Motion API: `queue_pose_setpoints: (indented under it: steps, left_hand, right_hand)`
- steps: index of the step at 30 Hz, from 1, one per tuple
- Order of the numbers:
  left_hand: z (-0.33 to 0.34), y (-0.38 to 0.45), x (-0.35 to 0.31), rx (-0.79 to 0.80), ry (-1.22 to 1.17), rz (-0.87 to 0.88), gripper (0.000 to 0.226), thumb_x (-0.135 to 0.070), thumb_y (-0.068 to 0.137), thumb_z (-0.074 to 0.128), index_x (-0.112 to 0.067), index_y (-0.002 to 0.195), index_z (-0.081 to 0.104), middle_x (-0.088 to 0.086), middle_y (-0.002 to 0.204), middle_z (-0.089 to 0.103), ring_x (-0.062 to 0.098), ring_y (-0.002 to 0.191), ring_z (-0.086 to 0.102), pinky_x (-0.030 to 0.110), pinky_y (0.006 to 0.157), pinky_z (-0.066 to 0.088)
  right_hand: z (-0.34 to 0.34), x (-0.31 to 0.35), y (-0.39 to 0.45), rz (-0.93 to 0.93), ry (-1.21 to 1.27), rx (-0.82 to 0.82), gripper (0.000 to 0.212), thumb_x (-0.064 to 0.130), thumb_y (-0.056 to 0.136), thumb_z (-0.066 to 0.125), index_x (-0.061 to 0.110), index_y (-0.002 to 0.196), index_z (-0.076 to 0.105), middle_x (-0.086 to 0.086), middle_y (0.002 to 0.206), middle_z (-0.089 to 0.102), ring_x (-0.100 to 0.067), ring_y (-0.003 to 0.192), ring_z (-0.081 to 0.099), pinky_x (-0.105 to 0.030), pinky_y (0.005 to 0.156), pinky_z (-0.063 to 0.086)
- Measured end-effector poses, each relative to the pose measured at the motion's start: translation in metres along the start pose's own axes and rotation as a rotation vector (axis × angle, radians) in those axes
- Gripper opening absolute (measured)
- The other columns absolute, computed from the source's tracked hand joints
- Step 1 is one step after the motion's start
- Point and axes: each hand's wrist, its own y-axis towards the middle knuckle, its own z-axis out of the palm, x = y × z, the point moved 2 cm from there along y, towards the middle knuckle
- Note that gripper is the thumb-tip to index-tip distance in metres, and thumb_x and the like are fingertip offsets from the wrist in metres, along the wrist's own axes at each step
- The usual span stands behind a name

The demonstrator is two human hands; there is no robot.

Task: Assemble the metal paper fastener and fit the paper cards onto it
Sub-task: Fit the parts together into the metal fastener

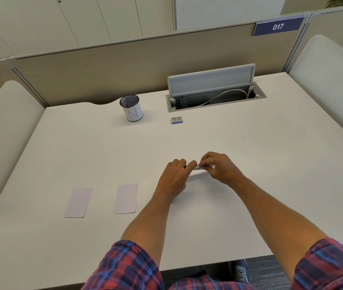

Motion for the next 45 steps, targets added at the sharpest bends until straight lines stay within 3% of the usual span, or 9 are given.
queue_pose_setpoints:
  steps: [5, 10, 15, 18, 22, 25, 31, 36, 45]
  left_hand:
    - [0.001, -0.001, 0.004, -0.006, -0.006, -0.009, 0.074, 0.017, 0.054, 0.053, -0.016, 0.12, 0.054, 0.006, 0.083, 0.054, 0.028, 0.068, 0.048, 0.036, 0.057, 0.04]
    - [0.003, -0.001, 0.008, 0.002, -0.004, -0.026, 0.071, 0.017, 0.06, 0.052, -0.015, 0.123, 0.06, 0.006, 0.086, 0.055, 0.028, 0.071, 0.049, 0.037, 0.059, 0.042]
    - [0.002, 0.0, 0.011, 0.002, -0.002, -0.015, 0.073, 0.016, 0.057, 0.054, -0.016, 0.122, 0.058, 0.006, 0.086, 0.055, 0.028, 0.071, 0.049, 0.037, 0.059, 0.043]
    - [0.003, 0.001, 0.012, 0.004, -0.002, -0.02, 0.074, 0.016, 0.057, 0.053, -0.016, 0.123, 0.057, 0.006, 0.087, 0.055, 0.028, 0.072, 0.049, 0.036, 0.06, 0.042]
    - [0.004, 0.008, 0.009, -0.006, -0.01, -0.042, 0.075, 0.016, 0.059, 0.051, -0.018, 0.125, 0.053, 0.005, 0.089, 0.054, 0.028, 0.073, 0.048, 0.036, 0.062, 0.041]
    - [0.004, 0.009, 0.01, -0.018, -0.02, -0.047, 0.08, 0.016, 0.057, 0.053, -0.02, 0.128, 0.047, 0.004, 0.089, 0.053, 0.027, 0.073, 0.047, 0.036, 0.062, 0.042]
    - [0.005, 0.011, 0.013, -0.038, -0.019, -0.021, 0.083, 0.016, 0.06, 0.055, -0.022, 0.134, 0.046, 0.005, 0.09, 0.055, 0.027, 0.075, 0.05, 0.036, 0.064, 0.042]
    - [0.009, 0.012, 0.012, -0.036, 0.045, 0.018, 0.087, 0.016, 0.063, 0.053, -0.029, 0.137, 0.056, 0.006, 0.089, 0.054, 0.027, 0.073, 0.049, 0.037, 0.061, 0.042]
    - [0.012, 0.017, 0.018, -0.018, 0.127, 0.101, 0.087, 0.011, 0.066, 0.053, -0.035, 0.14, 0.055, 0.008, 0.084, 0.052, 0.028, 0.068, 0.048, 0.034, 0.058, 0.036]
  right_hand:
    - [-0.001, -0.002, -0.005, -0.024, -0.114, -0.027, 0.011, 0.007, 0.088, 0.075, 0.013, 0.095, 0.081, 0.002, 0.097, 0.069, -0.02, 0.091, 0.06, -0.037, 0.075, 0.053]
    - [0.002, 0.001, -0.012, -0.065, -0.184, -0.087, 0.024, 0.009, 0.081, 0.081, 0.023, 0.101, 0.081, 0.001, 0.098, 0.065, -0.02, 0.087, 0.059, -0.026, 0.066, 0.042]
    - [-0.005, -0.008, -0.012, -0.044, -0.265, -0.113, 0.012, 0.023, 0.08, 0.082, 0.025, 0.092, 0.081, 0.0, 0.104, 0.064, -0.023, 0.081, 0.06, -0.037, 0.064, 0.052]
    - [-0.008, -0.014, -0.014, -0.071, -0.342, -0.124, 0.013, 0.027, 0.079, 0.082, 0.029, 0.092, 0.079, 0.0, 0.105, 0.063, -0.023, 0.074, 0.059, -0.034, 0.057, 0.05]
    - [-0.008, -0.024, -0.015, 0.166, -0.167, -0.182, 0.027, 0.03, 0.08, 0.08, 0.031, 0.104, 0.068, 0.015, 0.112, 0.056, -0.009, 0.082, 0.059, -0.026, 0.06, 0.046]
    - [-0.004, -0.033, -0.016, 0.293, 0.06, -0.126, 0.037, 0.024, 0.084, 0.078, 0.029, 0.118, 0.064, 0.017, 0.116, 0.062, -0.006, 0.095, 0.064, -0.027, 0.076, 0.051]
    - [0.001, -0.04, -0.016, 0.364, 0.194, -0.118, 0.016, 0.011, 0.09, 0.074, 0.017, 0.105, 0.076, 0.005, 0.096, 0.073, -0.013, 0.089, 0.067, -0.022, 0.081, 0.049]
    - [0.002, -0.04, -0.013, 0.386, 0.265, -0.148, 0.014, 0.007, 0.09, 0.073, 0.014, 0.101, 0.075, 0.005, 0.099, 0.073, -0.01, 0.093, 0.067, -0.011, 0.081, 0.046]
    - [-0.002, -0.041, -0.004, 0.326, 0.213, -0.106, 0.016, 0.003, 0.09, 0.071, 0.016, 0.099, 0.071, 0.007, 0.097, 0.067, -0.008, 0.091, 0.064, -0.014, 0.081, 0.045]
